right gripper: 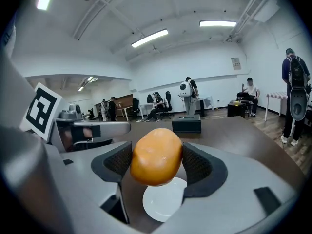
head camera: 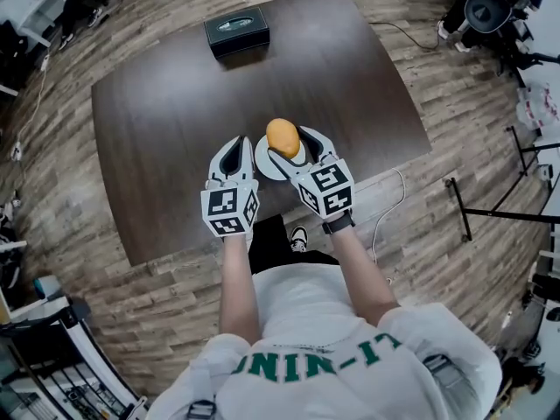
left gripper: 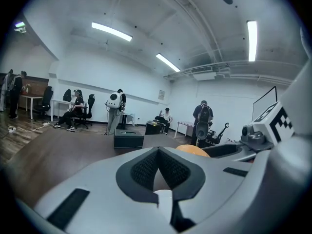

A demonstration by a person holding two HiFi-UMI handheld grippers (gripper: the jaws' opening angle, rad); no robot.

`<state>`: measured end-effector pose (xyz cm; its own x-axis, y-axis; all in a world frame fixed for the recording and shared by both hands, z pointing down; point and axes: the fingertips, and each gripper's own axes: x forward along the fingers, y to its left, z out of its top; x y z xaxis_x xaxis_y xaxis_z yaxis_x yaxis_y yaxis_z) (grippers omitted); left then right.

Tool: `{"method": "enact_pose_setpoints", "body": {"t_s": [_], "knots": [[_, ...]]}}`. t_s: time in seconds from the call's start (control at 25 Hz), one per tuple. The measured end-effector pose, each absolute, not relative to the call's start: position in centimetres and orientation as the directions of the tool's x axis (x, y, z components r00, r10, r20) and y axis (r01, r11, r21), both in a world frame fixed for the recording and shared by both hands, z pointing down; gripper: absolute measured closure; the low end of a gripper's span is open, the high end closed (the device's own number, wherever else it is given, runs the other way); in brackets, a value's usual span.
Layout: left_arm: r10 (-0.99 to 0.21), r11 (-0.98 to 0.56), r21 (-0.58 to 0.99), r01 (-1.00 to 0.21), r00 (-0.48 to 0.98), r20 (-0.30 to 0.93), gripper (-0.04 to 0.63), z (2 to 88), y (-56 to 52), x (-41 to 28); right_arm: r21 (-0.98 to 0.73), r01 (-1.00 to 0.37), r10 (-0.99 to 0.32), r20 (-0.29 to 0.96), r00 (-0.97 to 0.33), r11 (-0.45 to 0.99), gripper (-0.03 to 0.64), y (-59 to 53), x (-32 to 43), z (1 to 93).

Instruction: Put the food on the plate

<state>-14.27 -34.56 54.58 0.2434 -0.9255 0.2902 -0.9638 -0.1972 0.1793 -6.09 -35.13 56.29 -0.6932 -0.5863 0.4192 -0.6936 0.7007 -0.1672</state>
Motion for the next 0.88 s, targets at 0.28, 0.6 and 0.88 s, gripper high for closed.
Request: {"method": "enact_pose_setpoints", "body": {"t_s": [0.28, 0.6, 0.88], "knots": [[-0.905, -0.189, 0.208, -0.96, 0.252, 0.342, 0.584, 57.9, -35.3, -14.6, -0.156, -0.705, -0.552, 0.514, -0.656, 0.692, 0.279, -36.3, -6.4, 62.0], [-0.883, -0.149, 0.237, -0.96, 0.237, 0.405, 0.584, 61.7, -36.5, -15.7, -0.237, -0.707, -0.487, 0.58, -0.653, 0.666, 0.279, -37.1, -7.3, 68.4], [-0.871, -0.132, 0.243, -0.961, 0.23, 0.435, 0.584, 63.6, -37.3, -16.4, -0.241, -0.708, -0.439, 0.641, -0.63, 0.663, 0.279, -37.0, -7.7, 72.7]]}}
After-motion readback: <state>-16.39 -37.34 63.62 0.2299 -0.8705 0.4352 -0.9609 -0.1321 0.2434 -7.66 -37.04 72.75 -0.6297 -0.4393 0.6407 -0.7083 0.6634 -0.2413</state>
